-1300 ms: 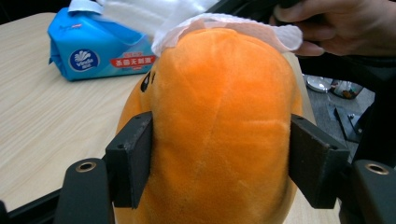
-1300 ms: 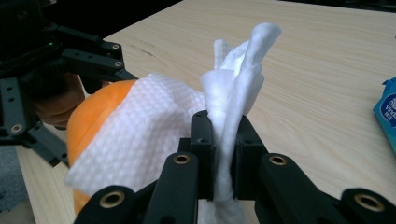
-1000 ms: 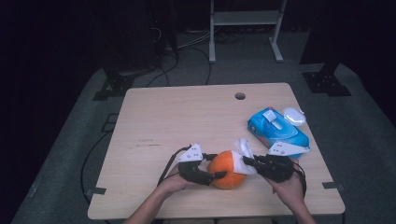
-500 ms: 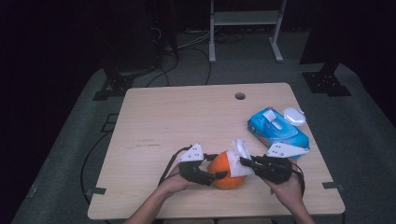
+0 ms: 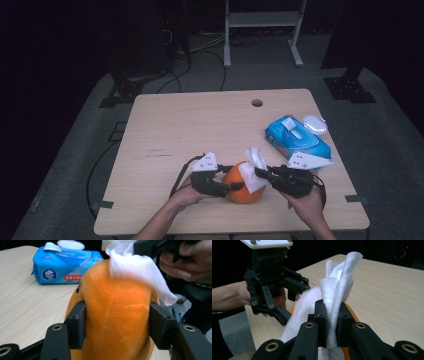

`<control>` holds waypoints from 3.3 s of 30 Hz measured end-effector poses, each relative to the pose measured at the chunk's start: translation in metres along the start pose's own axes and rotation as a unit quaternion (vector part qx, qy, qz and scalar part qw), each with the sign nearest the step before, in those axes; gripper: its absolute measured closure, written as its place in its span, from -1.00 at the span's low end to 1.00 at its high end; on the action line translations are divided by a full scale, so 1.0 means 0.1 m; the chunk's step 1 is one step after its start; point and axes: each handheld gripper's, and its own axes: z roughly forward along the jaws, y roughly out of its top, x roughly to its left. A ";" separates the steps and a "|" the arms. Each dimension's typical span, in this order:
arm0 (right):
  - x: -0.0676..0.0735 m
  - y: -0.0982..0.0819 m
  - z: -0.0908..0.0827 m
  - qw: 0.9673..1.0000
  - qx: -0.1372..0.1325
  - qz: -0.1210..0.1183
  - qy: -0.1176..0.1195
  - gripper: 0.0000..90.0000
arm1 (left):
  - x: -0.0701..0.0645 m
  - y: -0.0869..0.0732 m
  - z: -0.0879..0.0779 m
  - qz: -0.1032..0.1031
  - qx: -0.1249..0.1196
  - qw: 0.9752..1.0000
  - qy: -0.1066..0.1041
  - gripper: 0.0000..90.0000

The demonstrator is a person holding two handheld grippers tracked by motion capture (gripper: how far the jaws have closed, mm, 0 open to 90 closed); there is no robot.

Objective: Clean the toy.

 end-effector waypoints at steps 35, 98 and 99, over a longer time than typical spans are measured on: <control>0.04 0.00 0.11 0.999 0.025 -0.018 -0.024 0.79 | -0.09 0.05 0.03 0.026 0.007 1.000 0.013 -0.12; -0.16 -0.03 -0.02 0.999 0.019 0.029 -0.008 0.79 | -0.01 0.07 -0.03 0.058 0.044 0.997 0.022 -0.02; -0.10 0.00 0.01 1.000 0.020 0.019 -0.002 0.79 | -0.03 0.08 -0.02 0.059 0.045 0.997 0.021 -0.02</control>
